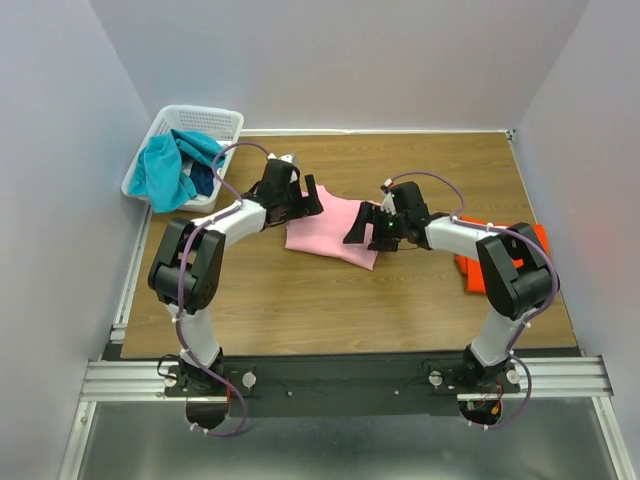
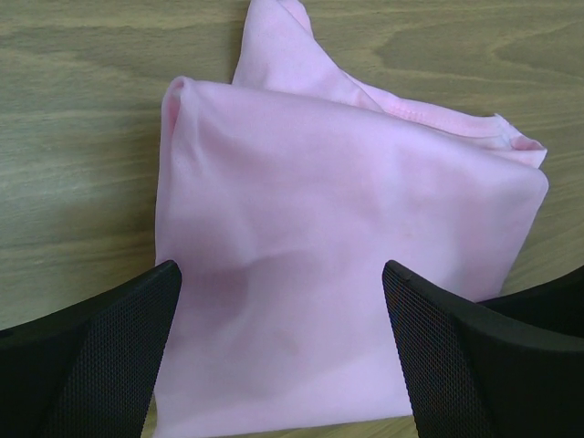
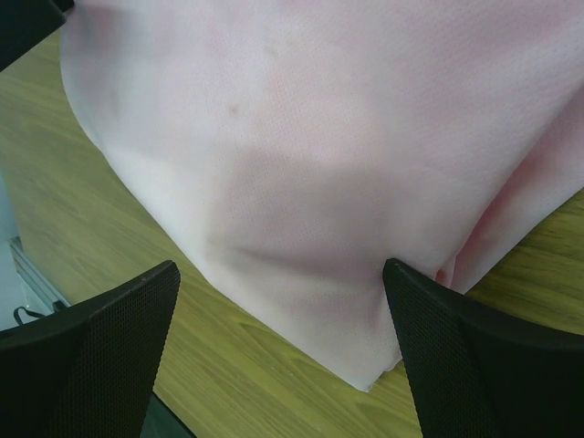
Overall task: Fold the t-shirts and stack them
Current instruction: Fold the tshirt
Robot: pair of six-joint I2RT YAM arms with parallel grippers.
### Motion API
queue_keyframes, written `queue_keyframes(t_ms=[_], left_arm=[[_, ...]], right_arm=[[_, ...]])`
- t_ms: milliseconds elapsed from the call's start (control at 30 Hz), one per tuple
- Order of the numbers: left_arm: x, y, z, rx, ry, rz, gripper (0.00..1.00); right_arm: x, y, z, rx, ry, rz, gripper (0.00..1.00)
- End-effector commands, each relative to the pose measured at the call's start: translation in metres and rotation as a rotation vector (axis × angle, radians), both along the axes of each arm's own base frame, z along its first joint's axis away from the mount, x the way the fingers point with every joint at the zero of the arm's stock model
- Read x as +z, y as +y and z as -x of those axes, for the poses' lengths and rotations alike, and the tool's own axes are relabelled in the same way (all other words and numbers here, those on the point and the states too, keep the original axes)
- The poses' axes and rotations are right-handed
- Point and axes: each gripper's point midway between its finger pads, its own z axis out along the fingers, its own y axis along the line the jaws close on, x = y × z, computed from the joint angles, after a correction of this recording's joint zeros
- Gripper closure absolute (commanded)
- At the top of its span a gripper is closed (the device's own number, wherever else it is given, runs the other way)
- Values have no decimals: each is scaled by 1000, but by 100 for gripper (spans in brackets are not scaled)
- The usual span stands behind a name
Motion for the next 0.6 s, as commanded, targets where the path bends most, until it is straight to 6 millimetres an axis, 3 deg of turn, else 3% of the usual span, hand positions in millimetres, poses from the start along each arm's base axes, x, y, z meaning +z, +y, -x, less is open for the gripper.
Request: queue_keyframes(t_ms=[0, 133, 333, 400, 567], left_arm=[[3, -13, -15, -44, -40, 13, 2], [-24, -14, -20, -44, 11, -17, 2], [-41, -14, -16, -55, 45, -25, 2], [-39, -15, -13, -66, 46, -19, 2], [5, -11, -7, -52, -39, 2, 2]], right_arm=[[-61, -54, 32, -69, 151, 225, 0], [-61, -58, 35, -65, 152, 223, 0], [-57, -64, 32, -73, 141, 213, 0], [-46, -60, 29, -49, 114, 191, 0], [2, -48, 19, 29, -4, 134, 0]])
